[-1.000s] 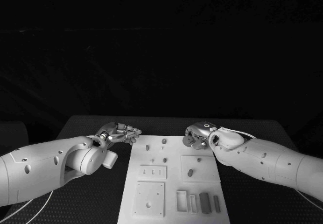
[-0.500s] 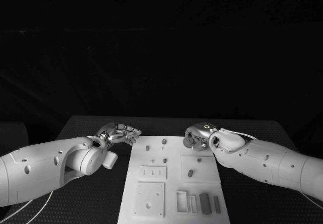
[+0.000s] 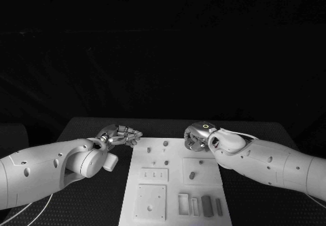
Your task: Assemble the parts on the task board
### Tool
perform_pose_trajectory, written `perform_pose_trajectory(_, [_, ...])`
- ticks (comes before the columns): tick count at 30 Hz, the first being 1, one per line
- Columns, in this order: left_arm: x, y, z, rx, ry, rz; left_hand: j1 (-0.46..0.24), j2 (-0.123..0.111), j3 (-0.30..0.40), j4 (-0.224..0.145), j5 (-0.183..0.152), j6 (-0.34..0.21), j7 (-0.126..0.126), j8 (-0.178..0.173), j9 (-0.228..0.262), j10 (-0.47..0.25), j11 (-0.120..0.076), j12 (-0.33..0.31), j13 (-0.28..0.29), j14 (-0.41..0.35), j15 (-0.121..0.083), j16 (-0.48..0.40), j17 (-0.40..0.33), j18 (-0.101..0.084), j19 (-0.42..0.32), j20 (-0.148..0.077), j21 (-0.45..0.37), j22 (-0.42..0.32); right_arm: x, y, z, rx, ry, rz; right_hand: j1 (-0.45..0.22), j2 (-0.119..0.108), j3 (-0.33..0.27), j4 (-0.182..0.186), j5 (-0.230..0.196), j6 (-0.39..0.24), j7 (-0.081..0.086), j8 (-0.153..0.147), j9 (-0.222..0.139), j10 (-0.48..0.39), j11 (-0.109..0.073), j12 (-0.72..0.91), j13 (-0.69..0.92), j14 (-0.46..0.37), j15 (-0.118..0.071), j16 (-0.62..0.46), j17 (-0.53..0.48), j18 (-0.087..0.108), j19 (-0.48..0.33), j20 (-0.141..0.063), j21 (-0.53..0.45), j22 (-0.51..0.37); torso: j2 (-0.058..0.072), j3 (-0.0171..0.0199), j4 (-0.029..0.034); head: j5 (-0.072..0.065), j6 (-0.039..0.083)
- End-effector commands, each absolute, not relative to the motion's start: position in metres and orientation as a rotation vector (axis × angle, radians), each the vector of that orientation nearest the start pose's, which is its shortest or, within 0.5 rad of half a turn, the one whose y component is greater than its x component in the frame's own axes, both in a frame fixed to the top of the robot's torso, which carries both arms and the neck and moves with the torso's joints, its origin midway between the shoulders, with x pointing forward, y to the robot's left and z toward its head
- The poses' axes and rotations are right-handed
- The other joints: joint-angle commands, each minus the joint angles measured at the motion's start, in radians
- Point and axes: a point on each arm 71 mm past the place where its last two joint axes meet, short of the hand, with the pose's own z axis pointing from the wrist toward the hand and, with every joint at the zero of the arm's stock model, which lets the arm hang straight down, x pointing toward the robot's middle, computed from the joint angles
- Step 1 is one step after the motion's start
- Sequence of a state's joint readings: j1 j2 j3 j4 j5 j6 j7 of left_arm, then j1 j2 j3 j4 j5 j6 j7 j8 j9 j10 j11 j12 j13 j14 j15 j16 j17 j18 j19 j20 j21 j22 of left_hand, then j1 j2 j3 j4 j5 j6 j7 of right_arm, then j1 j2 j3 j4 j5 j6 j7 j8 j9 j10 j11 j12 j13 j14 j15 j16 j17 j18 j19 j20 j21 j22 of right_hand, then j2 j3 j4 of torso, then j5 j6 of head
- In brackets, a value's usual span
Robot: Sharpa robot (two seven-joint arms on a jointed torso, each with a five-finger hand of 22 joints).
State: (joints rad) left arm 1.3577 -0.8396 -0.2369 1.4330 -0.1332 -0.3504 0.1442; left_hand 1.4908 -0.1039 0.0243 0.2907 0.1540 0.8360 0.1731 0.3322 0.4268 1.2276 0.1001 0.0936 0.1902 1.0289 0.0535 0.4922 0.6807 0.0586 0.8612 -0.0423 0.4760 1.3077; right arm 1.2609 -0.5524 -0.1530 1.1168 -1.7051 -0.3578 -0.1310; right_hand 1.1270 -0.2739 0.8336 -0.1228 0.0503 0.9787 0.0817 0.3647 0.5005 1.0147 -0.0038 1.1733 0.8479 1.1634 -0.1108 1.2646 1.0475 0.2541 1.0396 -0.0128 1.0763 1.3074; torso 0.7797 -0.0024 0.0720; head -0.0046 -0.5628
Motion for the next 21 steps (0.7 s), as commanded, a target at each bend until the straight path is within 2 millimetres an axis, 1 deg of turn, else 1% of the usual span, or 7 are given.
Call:
perform_pose_trajectory(1, [0.508, 0.241, -0.189, -1.031, 1.671, -1.177, -0.001, 0.008, -0.004, 0.000, -0.005, 0.002, 0.003, -0.005, 0.001, -0.002, 0.004, -0.003, 0.001, 0.007, 0.003, -0.006, 0.002, 0.014, -0.010, -0.001, 0.004, 0.013, 0.548, -0.161, -0.200, -0.433, 1.526, 0.331, 0.000, -0.014, 0.006, 0.003, 0.000, 0.028, 0.021, -0.007, -0.001, 0.007, -0.003, 0.007, -0.002, 0.006, 0.001, 0.006, -0.001, 0.008, 0.008, -0.002, 0.003, 0.000, 0.000, -0.0005, 0.0011, -0.001, 0.001])
perform_pose_trajectory(5, [0.508, 0.241, -0.189, -1.032, 1.671, -1.176, -0.001, 0.008, -0.004, 0.000, -0.005, 0.002, 0.003, -0.005, 0.001, -0.002, 0.004, -0.004, 0.001, 0.007, 0.003, -0.006, 0.002, 0.014, -0.010, -0.001, 0.004, 0.013, 0.550, -0.163, -0.199, -0.427, 1.547, 0.317, -0.002, -0.018, 0.006, 0.005, -0.001, 0.028, 0.020, -0.007, 0.000, 0.009, -0.004, 0.008, -0.004, 0.008, 0.001, 0.006, -0.002, 0.008, 0.010, -0.003, 0.004, -0.001, 0.000, -0.0003, 0.0009, 0.000, 0.002])
perform_pose_trajectory(9, [0.507, 0.242, -0.189, -1.033, 1.670, -1.176, -0.001, 0.008, -0.004, 0.000, -0.005, 0.002, 0.003, -0.005, 0.001, -0.002, 0.004, -0.004, 0.001, 0.007, 0.003, -0.006, 0.002, 0.014, -0.010, -0.001, 0.004, 0.013, 0.554, -0.169, -0.201, -0.410, 1.562, 0.305, -0.022, -0.022, -0.017, -0.002, -0.001, 0.006, 0.026, -0.022, -0.004, 0.001, 0.001, 0.006, -0.010, 0.003, 0.004, 0.003, -0.006, 0.008, 0.007, -0.006, 0.003, -0.001, 0.001, 0.0003, -0.0009, -0.001, 0.006])
perform_pose_trajectory(13, [0.507, 0.241, -0.188, -1.032, 1.671, -1.178, -0.001, 0.007, -0.004, 0.000, -0.005, 0.002, 0.003, -0.005, 0.001, -0.002, 0.004, -0.004, 0.001, 0.007, 0.003, -0.006, 0.002, 0.014, -0.010, -0.001, 0.004, 0.013, 0.557, -0.171, -0.202, -0.399, 1.583, 0.304, -0.036, -0.024, -0.039, -0.013, -0.001, -0.010, 0.032, -0.033, -0.007, -0.005, 0.007, 0.007, -0.014, -0.002, 0.009, 0.001, -0.007, 0.008, 0.002, -0.005, 0.001, -0.002, 0.001, -0.0010, 0.0005, -0.004, 0.007])
perform_pose_trajectory(14, [0.507, 0.241, -0.188, -1.031, 1.671, -1.179, -0.001, 0.007, -0.005, 0.000, -0.005, 0.002, 0.003, -0.005, 0.001, -0.002, 0.004, -0.004, 0.001, 0.007, 0.003, -0.006, 0.002, 0.014, -0.010, -0.001, 0.004, 0.013, 0.558, -0.171, -0.203, -0.398, 1.587, 0.304, -0.040, -0.024, -0.046, -0.017, -0.001, -0.019, 0.035, -0.039, -0.010, -0.007, 0.009, 0.007, -0.014, -0.003, 0.011, 0.001, -0.008, 0.008, 0.000, -0.005, 0.000, -0.002, 0.001, -0.0013, 0.0006, -0.005, 0.007])
perform_pose_trajectory(18, [0.507, 0.240, -0.188, -1.030, 1.672, -1.181, -0.002, 0.007, -0.005, 0.000, -0.005, 0.002, 0.003, -0.005, 0.001, -0.003, 0.004, -0.004, 0.001, 0.007, 0.003, -0.006, 0.002, 0.014, -0.010, -0.001, 0.004, 0.013, 0.561, -0.174, -0.205, -0.386, 1.610, 0.299, -0.059, -0.025, -0.094, -0.052, 0.000, -0.104, 0.061, -0.090, -0.033, -0.027, 0.032, 0.010, -0.019, -0.015, 0.033, -0.003, -0.010, 0.008, -0.011, -0.001, -0.003, -0.002, 0.001, -0.0004, 0.0038, -0.006, 0.007])
perform_pose_trajectory(21, [0.508, 0.240, -0.188, -1.030, 1.671, -1.179, -0.002, 0.007, -0.005, 0.000, -0.005, 0.002, 0.003, -0.006, 0.001, -0.003, 0.004, -0.004, 0.001, 0.007, 0.003, -0.007, 0.002, 0.014, -0.010, -0.001, 0.004, 0.013, 0.565, -0.178, -0.206, -0.373, 1.624, 0.293, -0.066, -0.025, -0.112, -0.065, -0.001, -0.144, 0.070, -0.111, -0.043, -0.040, 0.042, 0.014, -0.020, -0.022, 0.042, -0.005, -0.011, 0.008, -0.016, 0.002, -0.005, -0.002, 0.001, 0.0009, 0.0041, -0.006, 0.005])
